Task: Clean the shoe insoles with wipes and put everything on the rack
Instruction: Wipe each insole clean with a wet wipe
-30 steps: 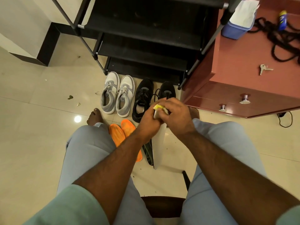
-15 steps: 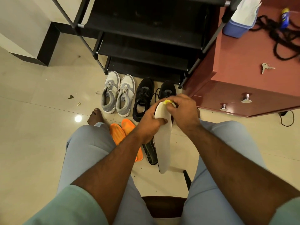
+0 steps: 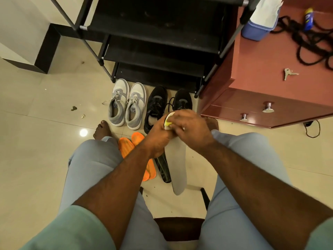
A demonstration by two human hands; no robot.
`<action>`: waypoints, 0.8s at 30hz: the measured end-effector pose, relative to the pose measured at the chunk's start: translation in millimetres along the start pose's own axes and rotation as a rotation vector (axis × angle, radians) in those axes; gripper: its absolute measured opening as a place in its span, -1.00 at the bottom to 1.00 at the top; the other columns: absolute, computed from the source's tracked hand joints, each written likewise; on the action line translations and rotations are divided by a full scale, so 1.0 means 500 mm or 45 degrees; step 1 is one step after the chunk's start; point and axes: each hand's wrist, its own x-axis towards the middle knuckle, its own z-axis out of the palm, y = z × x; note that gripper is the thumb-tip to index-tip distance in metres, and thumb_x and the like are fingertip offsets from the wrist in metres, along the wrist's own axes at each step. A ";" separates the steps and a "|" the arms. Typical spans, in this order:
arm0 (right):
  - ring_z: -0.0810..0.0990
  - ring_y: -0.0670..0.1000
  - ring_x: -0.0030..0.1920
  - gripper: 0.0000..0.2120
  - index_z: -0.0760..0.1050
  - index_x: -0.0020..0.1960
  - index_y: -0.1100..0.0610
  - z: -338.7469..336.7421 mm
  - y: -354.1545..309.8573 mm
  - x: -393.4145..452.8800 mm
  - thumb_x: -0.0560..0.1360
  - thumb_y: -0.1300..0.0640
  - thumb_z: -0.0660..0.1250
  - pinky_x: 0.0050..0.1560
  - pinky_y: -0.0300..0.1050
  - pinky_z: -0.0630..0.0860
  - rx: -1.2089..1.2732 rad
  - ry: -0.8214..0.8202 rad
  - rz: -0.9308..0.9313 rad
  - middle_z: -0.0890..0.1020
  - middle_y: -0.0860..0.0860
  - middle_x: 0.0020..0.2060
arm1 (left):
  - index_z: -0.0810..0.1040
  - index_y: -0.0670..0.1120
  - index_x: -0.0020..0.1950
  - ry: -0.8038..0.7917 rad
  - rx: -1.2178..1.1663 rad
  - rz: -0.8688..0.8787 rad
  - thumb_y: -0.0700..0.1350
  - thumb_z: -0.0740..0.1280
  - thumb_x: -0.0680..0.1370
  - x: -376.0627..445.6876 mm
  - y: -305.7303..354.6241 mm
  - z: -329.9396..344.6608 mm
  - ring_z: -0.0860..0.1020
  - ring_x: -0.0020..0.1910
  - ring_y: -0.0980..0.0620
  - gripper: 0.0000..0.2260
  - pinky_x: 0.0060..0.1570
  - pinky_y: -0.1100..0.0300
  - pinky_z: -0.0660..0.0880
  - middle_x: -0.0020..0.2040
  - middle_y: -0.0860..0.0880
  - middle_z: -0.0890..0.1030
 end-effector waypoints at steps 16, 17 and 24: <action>0.46 0.11 0.15 -0.73 0.54 0.23 0.17 0.010 -0.007 0.023 0.56 0.23 0.23 0.15 -0.18 0.30 0.008 0.087 0.278 0.57 0.11 0.12 | 0.59 -0.07 0.24 0.015 -0.621 -0.320 0.33 -0.01 0.61 0.005 0.000 0.010 0.57 0.02 -0.11 -0.40 0.02 0.05 0.50 0.06 -0.18 0.60; 0.47 0.12 0.15 -0.73 0.54 0.23 0.18 0.013 -0.013 0.019 0.55 0.24 0.23 0.15 -0.17 0.31 -0.004 0.077 0.257 0.57 0.11 0.12 | 0.55 -0.05 0.31 0.019 -0.653 -0.320 0.29 -0.01 0.63 0.003 0.001 0.011 0.59 0.04 -0.09 -0.43 0.03 0.07 0.53 0.07 -0.16 0.62; 0.53 0.15 -0.04 -0.75 0.61 0.07 0.21 0.010 -0.040 0.003 0.47 0.25 0.23 -0.05 -0.02 0.49 -0.003 0.023 0.095 0.62 0.14 -0.05 | 0.38 0.12 0.49 -0.010 -0.846 -0.266 0.17 0.03 0.66 0.008 0.008 0.003 0.46 0.37 -0.13 -0.56 0.35 -0.02 0.34 0.38 -0.13 0.52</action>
